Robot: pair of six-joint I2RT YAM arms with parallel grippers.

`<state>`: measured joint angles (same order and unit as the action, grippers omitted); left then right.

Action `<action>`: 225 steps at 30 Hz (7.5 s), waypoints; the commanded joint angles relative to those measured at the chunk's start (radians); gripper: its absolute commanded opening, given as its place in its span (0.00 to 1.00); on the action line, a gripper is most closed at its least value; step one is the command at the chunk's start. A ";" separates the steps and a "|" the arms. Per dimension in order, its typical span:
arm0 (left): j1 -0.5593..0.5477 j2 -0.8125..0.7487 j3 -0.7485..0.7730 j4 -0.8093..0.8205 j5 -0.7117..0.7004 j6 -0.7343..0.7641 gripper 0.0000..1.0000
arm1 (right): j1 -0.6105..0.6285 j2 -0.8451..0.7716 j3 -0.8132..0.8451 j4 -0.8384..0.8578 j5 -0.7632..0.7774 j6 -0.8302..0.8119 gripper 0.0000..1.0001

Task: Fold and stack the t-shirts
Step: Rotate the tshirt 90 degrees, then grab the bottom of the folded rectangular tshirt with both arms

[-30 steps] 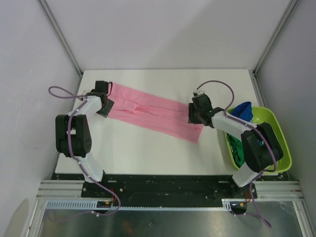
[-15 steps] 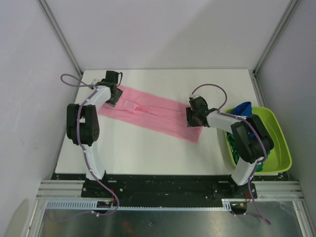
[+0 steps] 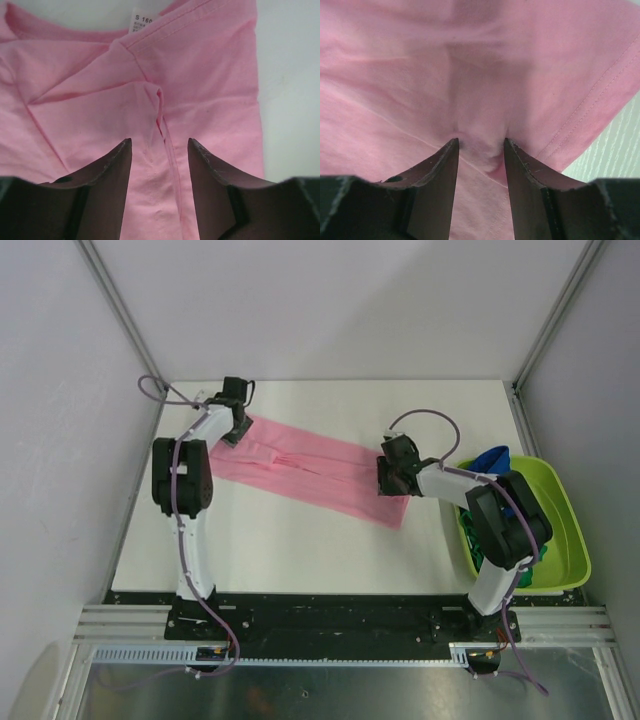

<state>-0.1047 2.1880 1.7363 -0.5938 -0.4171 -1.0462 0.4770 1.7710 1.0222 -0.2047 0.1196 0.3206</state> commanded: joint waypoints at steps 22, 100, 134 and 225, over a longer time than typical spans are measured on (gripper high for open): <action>-0.045 0.387 0.581 -0.023 0.255 0.583 0.46 | 0.486 0.105 0.009 -0.016 -0.088 0.513 0.47; -0.102 0.027 0.045 -0.073 0.155 0.630 0.40 | 0.583 -0.317 -0.255 -0.133 0.091 0.417 0.38; -0.005 0.421 0.720 -0.258 0.213 0.729 0.44 | 0.419 -0.353 -0.247 -0.088 -0.019 0.330 0.42; -0.688 -1.232 -1.270 -0.142 0.307 -0.118 0.39 | 0.486 -0.377 -0.437 0.058 -0.150 0.442 0.40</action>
<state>-0.7773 0.9535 0.4335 -0.7242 -0.0868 -1.1286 0.9524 1.3769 0.6006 -0.1711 -0.0441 0.7502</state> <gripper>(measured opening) 0.383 0.423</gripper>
